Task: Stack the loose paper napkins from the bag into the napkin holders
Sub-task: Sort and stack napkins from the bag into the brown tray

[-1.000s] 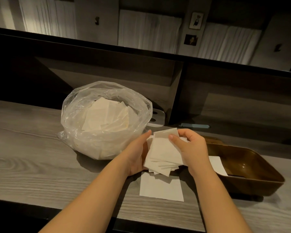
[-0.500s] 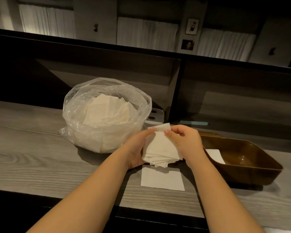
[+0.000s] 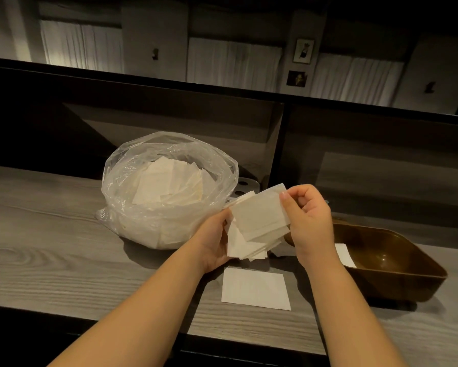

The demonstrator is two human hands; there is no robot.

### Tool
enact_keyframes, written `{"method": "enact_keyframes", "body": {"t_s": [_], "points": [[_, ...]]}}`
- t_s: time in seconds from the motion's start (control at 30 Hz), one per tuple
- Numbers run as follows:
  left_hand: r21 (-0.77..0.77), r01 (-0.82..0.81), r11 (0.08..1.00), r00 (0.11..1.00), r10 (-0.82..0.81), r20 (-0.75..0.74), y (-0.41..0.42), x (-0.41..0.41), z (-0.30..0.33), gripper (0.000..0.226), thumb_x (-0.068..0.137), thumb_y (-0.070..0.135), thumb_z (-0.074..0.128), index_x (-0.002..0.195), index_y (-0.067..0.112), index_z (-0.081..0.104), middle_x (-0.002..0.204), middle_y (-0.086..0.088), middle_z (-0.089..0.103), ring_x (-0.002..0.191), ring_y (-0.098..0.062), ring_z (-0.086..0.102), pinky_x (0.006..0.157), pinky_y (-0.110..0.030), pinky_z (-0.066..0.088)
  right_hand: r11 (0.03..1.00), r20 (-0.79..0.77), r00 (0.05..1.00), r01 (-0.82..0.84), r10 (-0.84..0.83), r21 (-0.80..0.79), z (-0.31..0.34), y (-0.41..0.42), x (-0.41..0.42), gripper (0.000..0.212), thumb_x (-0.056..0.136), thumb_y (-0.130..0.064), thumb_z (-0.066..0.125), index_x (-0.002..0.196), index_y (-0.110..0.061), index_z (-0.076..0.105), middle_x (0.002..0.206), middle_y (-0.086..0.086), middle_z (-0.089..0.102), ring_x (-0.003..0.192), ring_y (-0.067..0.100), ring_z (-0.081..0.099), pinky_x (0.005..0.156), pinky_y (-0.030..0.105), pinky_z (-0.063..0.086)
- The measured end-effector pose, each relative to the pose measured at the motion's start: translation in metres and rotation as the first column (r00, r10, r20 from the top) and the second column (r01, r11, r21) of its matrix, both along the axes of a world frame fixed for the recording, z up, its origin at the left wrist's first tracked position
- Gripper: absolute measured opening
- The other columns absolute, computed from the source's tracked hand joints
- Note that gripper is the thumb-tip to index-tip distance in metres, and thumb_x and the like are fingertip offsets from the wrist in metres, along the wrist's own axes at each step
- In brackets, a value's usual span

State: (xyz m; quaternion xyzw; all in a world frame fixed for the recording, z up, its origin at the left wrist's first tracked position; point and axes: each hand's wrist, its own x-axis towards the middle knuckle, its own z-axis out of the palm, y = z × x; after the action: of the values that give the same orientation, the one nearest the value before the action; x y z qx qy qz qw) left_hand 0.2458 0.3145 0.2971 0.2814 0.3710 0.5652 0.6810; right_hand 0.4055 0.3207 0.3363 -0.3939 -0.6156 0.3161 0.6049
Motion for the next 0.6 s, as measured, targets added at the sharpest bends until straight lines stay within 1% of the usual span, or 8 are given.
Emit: {"method": "enact_keyframes", "body": {"t_s": [0.07, 0.13, 0.2, 0.27, 0.37, 0.43, 0.5, 0.6], "points": [[-0.01, -0.012, 1.0, 0.999, 0.012, -0.038, 0.001, 0.0, 0.0, 0.033, 0.1, 0.033, 0.051, 0.128, 0.019, 0.061, 0.115, -0.014, 0.072, 0.108, -0.035, 0.068, 0.085, -0.048, 0.058, 0.999, 0.014, 0.999, 0.047, -0.046, -0.028, 0.0, 0.001, 0.0, 0.011, 0.095, -0.023, 0.061, 0.09, -0.028, 0.053, 0.091, -0.006, 0.062, 0.086, 0.011, 0.064, 0.064, 0.022, 0.051], [-0.02, -0.008, 1.0, 0.998, 0.007, -0.07, 0.001, 0.002, 0.001, 0.032, 0.1, 0.038, 0.051, 0.126, 0.022, 0.06, 0.112, -0.014, 0.073, 0.105, -0.034, 0.069, 0.081, -0.047, 0.059, 0.986, 0.065, 0.997, 0.055, -0.045, -0.156, -0.002, 0.004, 0.0, 0.013, 0.094, -0.026, 0.063, 0.096, -0.026, 0.049, 0.095, -0.006, 0.059, 0.086, 0.012, 0.06, 0.063, 0.022, 0.046], [-0.025, -0.023, 0.999, 0.997, 0.021, -0.074, 0.001, 0.003, 0.002, 0.03, 0.099, 0.04, 0.052, 0.123, 0.024, 0.059, 0.11, -0.014, 0.073, 0.102, -0.033, 0.069, 0.077, -0.046, 0.059, 0.94, 0.19, 0.981, 0.041, 0.025, -0.338, -0.006, 0.007, -0.001, 0.029, 0.091, -0.031, 0.067, 0.107, -0.026, 0.043, 0.099, -0.006, 0.054, 0.086, 0.011, 0.054, 0.064, 0.025, 0.042], [-0.034, -0.038, 0.999, 0.997, 0.036, -0.066, 0.001, 0.004, 0.002, 0.027, 0.1, 0.041, 0.05, 0.12, 0.025, 0.057, 0.111, -0.015, 0.071, 0.101, -0.033, 0.069, 0.078, -0.048, 0.059, 0.905, 0.29, 0.955, 0.063, 0.068, -0.421, -0.009, 0.009, -0.003, 0.027, 0.091, -0.035, 0.067, 0.105, -0.023, 0.047, 0.096, -0.005, 0.056, 0.086, 0.012, 0.054, 0.066, 0.027, 0.043], [-0.051, -0.051, 0.997, 0.998, 0.05, -0.026, 0.002, 0.004, 0.002, 0.02, 0.102, 0.04, 0.046, 0.11, 0.025, 0.055, 0.113, -0.016, 0.07, 0.104, -0.034, 0.068, 0.089, -0.052, 0.055, 0.905, 0.331, 0.943, 0.11, 0.036, -0.411, -0.008, 0.008, -0.002, 0.016, 0.097, -0.031, 0.057, 0.085, -0.02, 0.053, 0.089, 0.001, 0.06, 0.078, 0.012, 0.055, 0.064, 0.025, 0.044], [-0.059, -0.067, 0.996, 0.998, 0.067, -0.016, 0.002, 0.004, 0.002, 0.018, 0.102, 0.04, 0.045, 0.107, 0.024, 0.054, 0.111, -0.016, 0.071, 0.104, -0.034, 0.068, 0.092, -0.053, 0.053, 0.932, 0.329, 0.944, 0.143, -0.028, -0.333, -0.005, 0.006, 0.001, 0.016, 0.096, -0.026, 0.058, 0.084, -0.019, 0.052, 0.089, 0.005, 0.059, 0.077, 0.013, 0.054, 0.063, 0.024, 0.043], [-0.063, -0.081, 0.995, 0.997, 0.08, -0.025, 0.003, 0.004, 0.0, 0.023, 0.102, 0.041, 0.045, 0.114, 0.023, 0.053, 0.109, -0.016, 0.071, 0.102, -0.034, 0.069, 0.093, -0.053, 0.053, 0.952, 0.297, 0.953, 0.148, -0.064, -0.269, -0.002, 0.002, 0.001, 0.015, 0.095, -0.025, 0.06, 0.083, -0.019, 0.053, 0.089, 0.002, 0.058, 0.078, 0.013, 0.054, 0.061, 0.024, 0.043], [-0.074, -0.086, 0.994, 0.996, 0.083, -0.032, 0.007, 0.003, -0.003, 0.034, 0.101, 0.045, 0.046, 0.129, 0.025, 0.046, 0.112, -0.016, 0.072, 0.101, -0.034, 0.071, 0.096, -0.057, 0.051, 0.936, 0.21, 0.977, 0.032, 0.046, -0.352, 0.002, -0.003, -0.001, 0.014, 0.095, -0.023, 0.061, 0.083, -0.017, 0.055, 0.092, 0.0, 0.058, 0.085, 0.015, 0.054, 0.067, 0.028, 0.047]]}}
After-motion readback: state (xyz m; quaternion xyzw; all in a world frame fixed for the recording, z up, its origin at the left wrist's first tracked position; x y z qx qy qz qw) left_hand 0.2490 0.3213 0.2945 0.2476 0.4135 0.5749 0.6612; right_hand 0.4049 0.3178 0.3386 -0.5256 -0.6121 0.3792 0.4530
